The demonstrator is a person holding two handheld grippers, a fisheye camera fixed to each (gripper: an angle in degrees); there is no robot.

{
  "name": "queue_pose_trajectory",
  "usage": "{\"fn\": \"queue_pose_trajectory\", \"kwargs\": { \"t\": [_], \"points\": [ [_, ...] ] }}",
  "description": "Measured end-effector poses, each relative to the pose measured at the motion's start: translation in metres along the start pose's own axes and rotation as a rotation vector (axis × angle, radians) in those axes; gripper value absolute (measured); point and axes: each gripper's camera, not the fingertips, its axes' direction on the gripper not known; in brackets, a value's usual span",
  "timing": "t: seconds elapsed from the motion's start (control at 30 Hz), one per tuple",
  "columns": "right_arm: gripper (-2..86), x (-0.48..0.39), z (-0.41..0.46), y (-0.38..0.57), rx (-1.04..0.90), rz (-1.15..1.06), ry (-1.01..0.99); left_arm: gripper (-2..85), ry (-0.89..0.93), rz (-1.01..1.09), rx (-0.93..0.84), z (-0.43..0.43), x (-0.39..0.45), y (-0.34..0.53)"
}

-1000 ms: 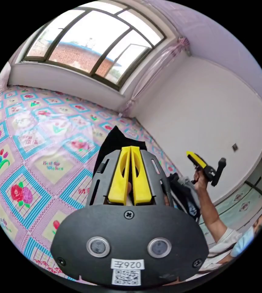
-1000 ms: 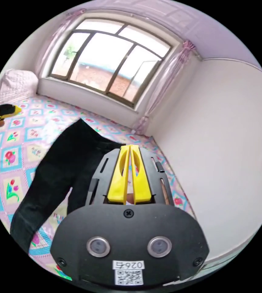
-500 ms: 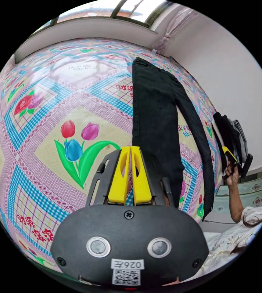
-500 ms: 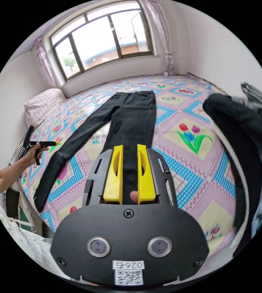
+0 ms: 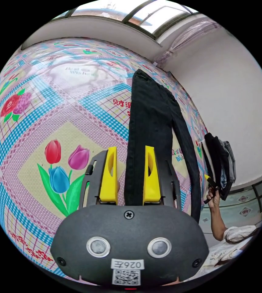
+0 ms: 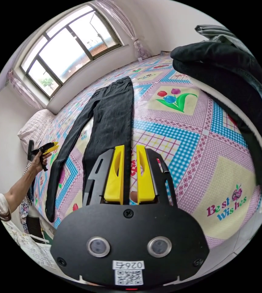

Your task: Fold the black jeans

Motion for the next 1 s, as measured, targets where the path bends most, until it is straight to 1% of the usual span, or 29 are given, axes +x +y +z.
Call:
{"fn": "queue_pose_trajectory", "kwargs": {
  "t": [0.13,0.2,0.37,0.5,0.53,0.57,0.63,0.7,0.8,0.87,0.93,1.0],
  "points": [
    [3.3,0.017,0.010,-0.043,0.000,0.034,-0.011,14.0,-0.012,-0.003,-0.045,0.012,0.002,-0.062],
    [3.4,0.029,0.019,-0.080,-0.005,0.046,-0.027,14.2,-0.011,-0.002,-0.079,0.019,0.002,-0.084],
    [3.5,0.040,0.037,-0.169,0.003,0.021,-0.048,13.4,-0.028,0.015,-0.088,0.025,0.002,-0.141],
    [4.9,0.047,0.067,-0.246,-0.020,0.028,-0.095,7.6,-0.048,0.021,-0.114,0.033,0.003,-0.167],
    [5.1,0.048,0.073,-0.256,-0.028,0.034,-0.103,4.8,-0.128,0.012,-0.125,0.031,0.003,-0.172],
    [5.6,0.049,0.083,-0.272,-0.039,0.040,-0.112,2.9,-0.173,0.048,-0.129,0.029,0.004,-0.176],
    [6.1,0.048,0.099,-0.293,-0.065,0.048,-0.111,1.3,-0.189,0.089,-0.139,0.026,0.003,-0.181],
    [5.9,0.039,0.118,-0.313,-0.106,0.028,-0.083,0.4,-0.155,0.115,-0.144,0.023,-0.003,-0.184],
    [3.8,0.029,0.124,-0.331,-0.097,0.019,-0.043,-0.3,-0.067,0.060,-0.104,0.013,-0.026,-0.183],
    [1.6,0.023,0.130,-0.341,-0.115,0.018,-0.044,-0.4,0.027,-0.015,-0.045,0.002,-0.054,-0.176],
    [0.0,0.017,0.137,-0.349,-0.138,0.008,-0.059,-0.5,0.070,-0.068,-0.013,-0.007,-0.077,-0.167],
    [-1.0,0.003,0.147,-0.358,-0.156,-0.013,-0.116,-0.5,0.070,-0.104,0.017,-0.020,-0.098,-0.159]
  ]
}}
